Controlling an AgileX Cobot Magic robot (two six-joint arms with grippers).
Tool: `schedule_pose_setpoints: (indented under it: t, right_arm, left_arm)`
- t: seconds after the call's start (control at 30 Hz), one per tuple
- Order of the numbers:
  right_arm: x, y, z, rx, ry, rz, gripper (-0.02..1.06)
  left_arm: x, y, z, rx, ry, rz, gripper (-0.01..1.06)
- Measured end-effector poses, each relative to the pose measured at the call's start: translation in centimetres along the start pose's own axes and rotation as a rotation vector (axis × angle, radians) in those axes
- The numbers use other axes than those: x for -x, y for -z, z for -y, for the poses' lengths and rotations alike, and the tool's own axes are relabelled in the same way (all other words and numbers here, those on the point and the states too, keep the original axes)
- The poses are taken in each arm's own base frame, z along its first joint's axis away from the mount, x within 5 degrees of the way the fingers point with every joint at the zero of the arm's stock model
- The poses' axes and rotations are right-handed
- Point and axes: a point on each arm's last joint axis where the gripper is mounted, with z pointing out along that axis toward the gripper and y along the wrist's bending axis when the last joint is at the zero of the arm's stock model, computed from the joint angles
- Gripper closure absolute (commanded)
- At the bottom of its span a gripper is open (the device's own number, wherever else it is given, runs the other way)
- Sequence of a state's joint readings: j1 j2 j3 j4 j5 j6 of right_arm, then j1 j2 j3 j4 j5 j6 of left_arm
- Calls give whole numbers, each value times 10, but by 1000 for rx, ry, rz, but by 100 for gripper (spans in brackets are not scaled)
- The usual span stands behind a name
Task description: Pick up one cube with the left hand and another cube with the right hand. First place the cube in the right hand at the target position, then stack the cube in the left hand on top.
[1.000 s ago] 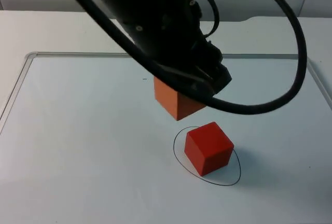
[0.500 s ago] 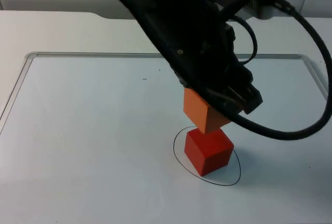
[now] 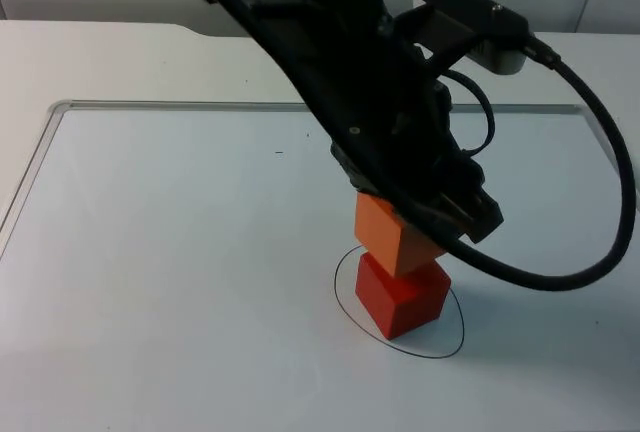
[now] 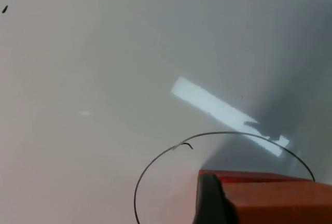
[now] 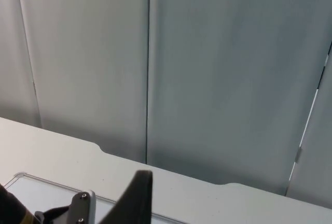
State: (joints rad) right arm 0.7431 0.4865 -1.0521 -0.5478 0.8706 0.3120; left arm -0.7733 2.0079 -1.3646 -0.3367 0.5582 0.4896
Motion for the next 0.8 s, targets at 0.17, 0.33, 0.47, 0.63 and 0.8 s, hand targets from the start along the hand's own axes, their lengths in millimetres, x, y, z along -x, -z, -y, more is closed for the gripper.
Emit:
schedule_pose_setpoints:
  t: [0.17, 0.33, 0.47, 0.63, 0.8]
  right_arm:
    - [0, 0, 0, -2, -2, -5, 0]
    - [-1, 0, 0, -2, -2, -7, 0]
    - [-1, 0, 0, -4, -2, -11, 0]
    - [-1, 0, 0, -4, -2, -11, 0]
    - [-1, 0, 0, -4, -2, -11, 0]
  left_arm:
    - [0, 0, 1, -1, 9, 0, 101]
    - [0, 0, 2, -2, 10, 0, 101]
    - [1, -1, 4, -6, 12, 0, 101]
    - [1, -1, 7, -4, 17, -1, 101]
    - [2, -1, 6, 7, 13, 6, 101]
